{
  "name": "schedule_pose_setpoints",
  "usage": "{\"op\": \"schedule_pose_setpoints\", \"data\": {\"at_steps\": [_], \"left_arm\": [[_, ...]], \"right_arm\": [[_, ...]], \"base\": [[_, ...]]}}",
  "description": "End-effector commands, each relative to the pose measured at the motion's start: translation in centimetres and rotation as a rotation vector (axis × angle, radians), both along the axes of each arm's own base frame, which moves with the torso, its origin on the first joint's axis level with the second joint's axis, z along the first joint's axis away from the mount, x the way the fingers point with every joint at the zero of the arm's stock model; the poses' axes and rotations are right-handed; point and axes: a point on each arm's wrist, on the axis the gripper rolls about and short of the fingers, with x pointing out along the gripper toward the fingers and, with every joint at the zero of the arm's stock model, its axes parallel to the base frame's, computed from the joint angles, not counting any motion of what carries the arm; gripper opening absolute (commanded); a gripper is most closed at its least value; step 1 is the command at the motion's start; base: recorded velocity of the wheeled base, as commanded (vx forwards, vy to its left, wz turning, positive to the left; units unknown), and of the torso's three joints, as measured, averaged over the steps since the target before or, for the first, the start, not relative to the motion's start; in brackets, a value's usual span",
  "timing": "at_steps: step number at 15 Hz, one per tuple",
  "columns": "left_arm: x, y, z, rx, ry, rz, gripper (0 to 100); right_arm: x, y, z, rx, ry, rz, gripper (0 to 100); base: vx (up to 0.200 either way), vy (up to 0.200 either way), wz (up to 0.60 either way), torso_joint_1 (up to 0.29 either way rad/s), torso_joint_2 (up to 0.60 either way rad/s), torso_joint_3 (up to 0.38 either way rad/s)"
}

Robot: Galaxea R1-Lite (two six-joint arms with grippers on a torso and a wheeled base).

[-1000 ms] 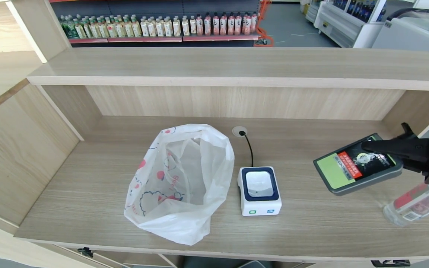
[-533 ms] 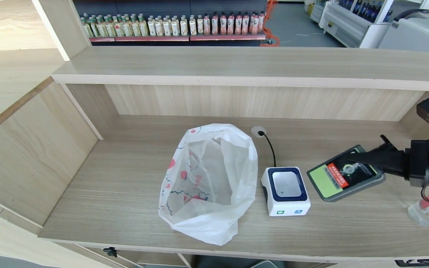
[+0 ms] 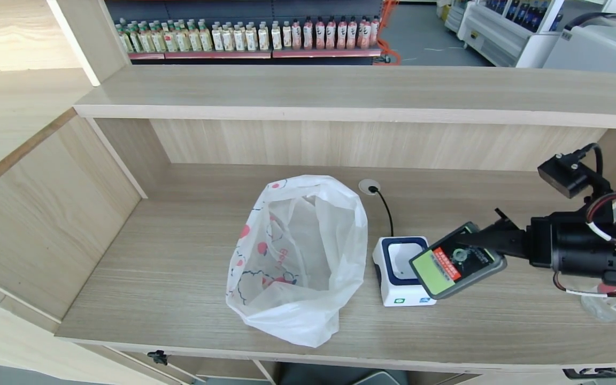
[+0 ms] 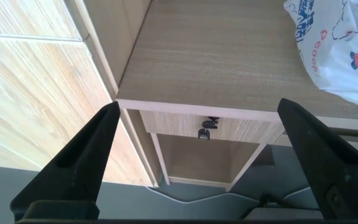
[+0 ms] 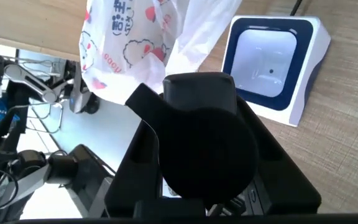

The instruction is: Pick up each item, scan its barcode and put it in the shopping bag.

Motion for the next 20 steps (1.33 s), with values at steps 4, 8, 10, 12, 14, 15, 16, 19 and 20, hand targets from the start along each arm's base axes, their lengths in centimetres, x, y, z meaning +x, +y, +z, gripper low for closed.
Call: {"op": "schedule_pose_setpoints", "data": {"at_steps": [4, 8, 10, 12, 14, 15, 16, 19, 20], "left_arm": [[0.0, 0.0, 0.0, 0.0, -0.001, 0.001, 100], [0.0, 0.0, 0.0, 0.0, -0.001, 0.001, 100], [0.0, 0.0, 0.0, 0.0, -0.001, 0.001, 100], [0.0, 0.0, 0.0, 0.0, -0.001, 0.001, 100], [0.0, 0.0, 0.0, 0.0, -0.001, 0.001, 100], [0.0, 0.0, 0.0, 0.002, -0.001, 0.001, 100], [0.0, 0.0, 0.0, 0.002, -0.001, 0.001, 100], [0.0, 0.0, 0.0, 0.0, -0.001, 0.001, 100], [0.0, 0.0, 0.0, 0.0, -0.001, 0.001, 100]], "right_arm": [[2.1, 0.5, -1.8, -0.049, -0.01, 0.025, 0], [3.1, 1.3, -2.5, -0.067, -0.05, 0.057, 0], [3.8, 1.4, -3.0, -0.079, -0.069, 0.062, 0], [4.7, 1.6, -3.3, -0.075, -0.086, 0.06, 0], [5.2, 1.7, -3.8, -0.073, -0.093, 0.061, 0], [5.6, 1.8, -4.0, -0.074, -0.089, 0.061, 0], [5.8, 1.8, -4.1, -0.074, -0.087, 0.064, 0], [6.1, 1.9, -4.5, -0.073, -0.092, 0.064, 0], [6.3, 1.9, -4.6, -0.073, -0.09, 0.064, 0]], "base": [[0.0, 0.0, 0.0, 0.0, 0.0, 0.0], [0.0, 0.0, 0.0, 0.0, 0.0, 0.0], [0.0, 0.0, 0.0, 0.0, 0.0, 0.0], [0.0, 0.0, 0.0, 0.0, 0.0, 0.0], [0.0, 0.0, 0.0, 0.0, 0.0, 0.0], [0.0, 0.0, 0.0, 0.0, 0.0, 0.0], [0.0, 0.0, 0.0, 0.0, 0.0, 0.0], [0.0, 0.0, 0.0, 0.0, 0.0, 0.0], [0.0, 0.0, 0.0, 0.0, 0.0, 0.0]]}}
